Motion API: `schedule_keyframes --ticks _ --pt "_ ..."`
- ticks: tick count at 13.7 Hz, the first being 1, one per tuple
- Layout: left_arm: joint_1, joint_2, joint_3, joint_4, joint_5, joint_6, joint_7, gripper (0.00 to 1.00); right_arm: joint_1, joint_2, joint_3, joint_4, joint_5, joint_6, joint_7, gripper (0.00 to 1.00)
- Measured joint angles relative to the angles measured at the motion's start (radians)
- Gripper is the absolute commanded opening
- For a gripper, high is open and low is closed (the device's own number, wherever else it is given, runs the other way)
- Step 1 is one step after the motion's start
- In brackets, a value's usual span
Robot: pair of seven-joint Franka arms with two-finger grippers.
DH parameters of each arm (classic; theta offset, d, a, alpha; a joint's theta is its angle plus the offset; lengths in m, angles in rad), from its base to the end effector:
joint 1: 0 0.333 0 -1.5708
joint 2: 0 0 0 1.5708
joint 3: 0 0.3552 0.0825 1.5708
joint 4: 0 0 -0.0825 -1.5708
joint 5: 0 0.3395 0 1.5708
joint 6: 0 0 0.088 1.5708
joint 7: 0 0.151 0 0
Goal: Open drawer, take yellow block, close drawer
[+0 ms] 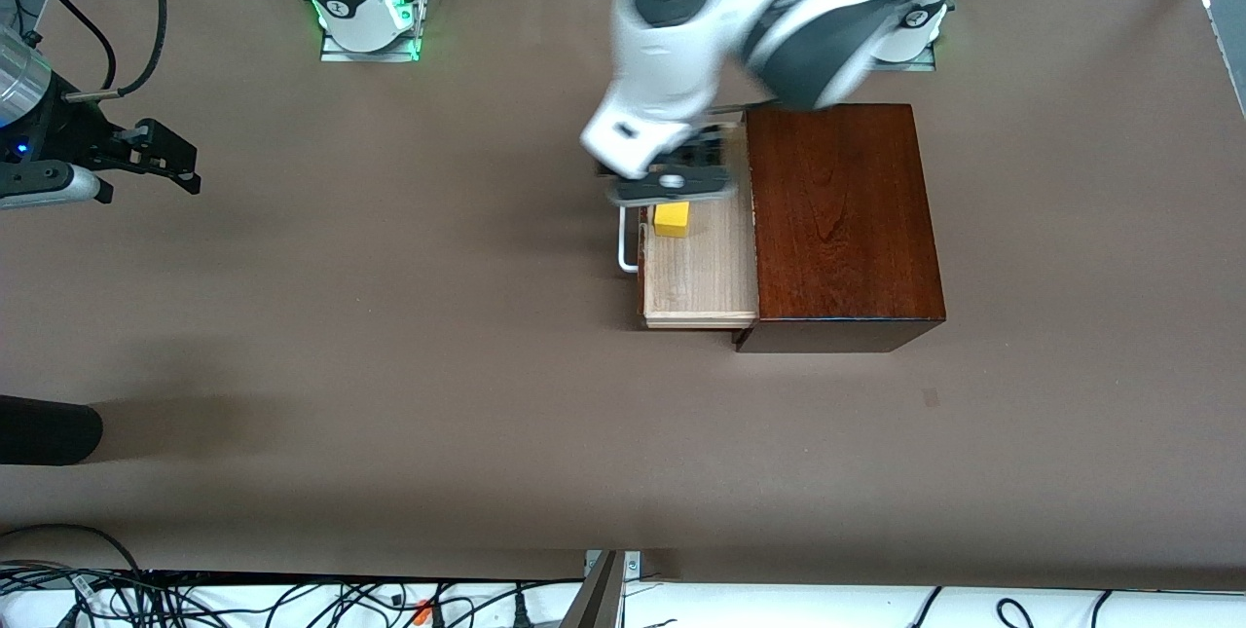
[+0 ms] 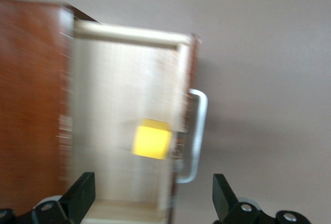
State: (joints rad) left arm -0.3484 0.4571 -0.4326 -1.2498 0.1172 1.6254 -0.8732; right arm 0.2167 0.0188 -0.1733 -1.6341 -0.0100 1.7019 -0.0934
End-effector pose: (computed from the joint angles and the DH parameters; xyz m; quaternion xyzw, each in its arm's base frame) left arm 0.5121 -0.3995 0.5121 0.9974 0.0594 -0.0399 0.0083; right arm 0.5290 0.0225 0.5946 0.9973 0.0689 0.0245 0.0072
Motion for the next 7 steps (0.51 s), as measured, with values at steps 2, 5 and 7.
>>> schedule_keyframes --ticks 2,5,7 --pt "0.101 -0.048 0.0 -0.019 -0.019 -0.042 0.105 1.0 0.0 0.0 0.0 0.0 0.0 0.0 0.0 1.0" --pt "0.216 -0.059 0.0 -0.036 -0.03 -0.054 0.222 1.0 0.0 0.0 0.0 0.0 0.0 0.0 0.0 1.0" --pt "0.294 -0.061 0.0 -0.038 -0.046 -0.058 0.297 1.0 0.0 0.0 0.001 0.0 0.0 0.0 0.0 1.0"
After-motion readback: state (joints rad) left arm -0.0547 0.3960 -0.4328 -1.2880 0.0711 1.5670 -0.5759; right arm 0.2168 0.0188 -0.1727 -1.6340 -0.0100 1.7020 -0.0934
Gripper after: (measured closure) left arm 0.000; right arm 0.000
